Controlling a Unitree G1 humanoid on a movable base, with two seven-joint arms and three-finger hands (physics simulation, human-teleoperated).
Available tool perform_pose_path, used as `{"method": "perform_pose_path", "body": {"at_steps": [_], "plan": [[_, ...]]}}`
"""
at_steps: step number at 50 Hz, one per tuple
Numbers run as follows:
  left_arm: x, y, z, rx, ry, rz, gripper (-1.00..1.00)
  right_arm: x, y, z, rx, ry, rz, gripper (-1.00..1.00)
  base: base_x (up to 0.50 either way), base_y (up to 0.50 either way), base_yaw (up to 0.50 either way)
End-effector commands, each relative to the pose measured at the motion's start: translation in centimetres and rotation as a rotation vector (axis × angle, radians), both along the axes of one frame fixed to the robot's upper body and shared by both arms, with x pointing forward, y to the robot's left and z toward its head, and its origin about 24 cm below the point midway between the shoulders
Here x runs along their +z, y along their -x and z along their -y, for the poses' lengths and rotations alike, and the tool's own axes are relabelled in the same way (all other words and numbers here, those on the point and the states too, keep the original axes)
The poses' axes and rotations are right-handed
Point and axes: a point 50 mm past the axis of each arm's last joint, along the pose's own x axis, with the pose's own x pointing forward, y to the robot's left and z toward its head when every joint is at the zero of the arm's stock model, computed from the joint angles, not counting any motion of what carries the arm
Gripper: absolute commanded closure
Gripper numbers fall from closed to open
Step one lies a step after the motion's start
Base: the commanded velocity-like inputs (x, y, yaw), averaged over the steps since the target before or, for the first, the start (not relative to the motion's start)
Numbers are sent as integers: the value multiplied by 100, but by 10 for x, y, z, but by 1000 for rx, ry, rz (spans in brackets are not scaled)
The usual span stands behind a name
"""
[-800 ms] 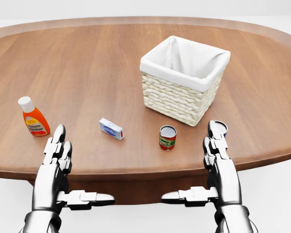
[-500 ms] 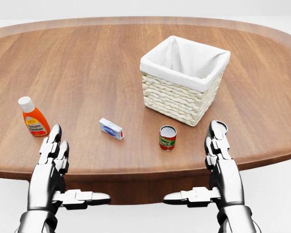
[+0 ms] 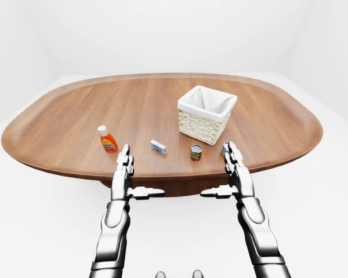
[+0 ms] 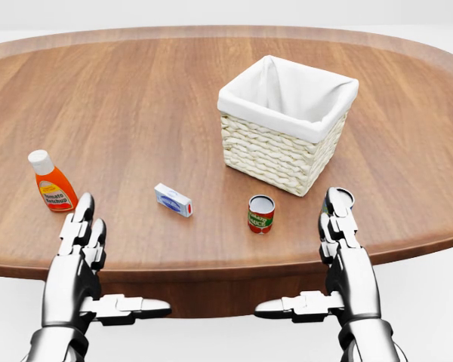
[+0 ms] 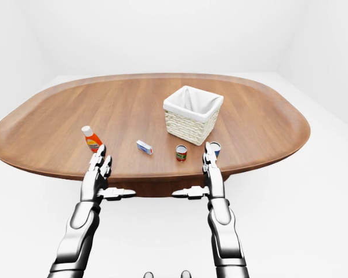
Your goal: Pick up the alphabet soup and the cream cheese box, and put them in the basket.
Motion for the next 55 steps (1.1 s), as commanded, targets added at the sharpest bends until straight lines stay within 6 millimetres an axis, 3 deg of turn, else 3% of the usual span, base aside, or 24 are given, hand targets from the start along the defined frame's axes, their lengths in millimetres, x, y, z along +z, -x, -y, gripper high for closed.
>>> {"method": "perform_pose_path", "body": {"at_steps": [1, 55], "plan": [[-3, -1, 0, -2, -13, 2, -100, -1, 0, 0, 1, -2, 0, -100, 0, 0, 0], [-1, -1, 1, 5, -24, 12, -100, 0, 0, -1, 7, 0, 7, -100, 0, -20, 0]]}}
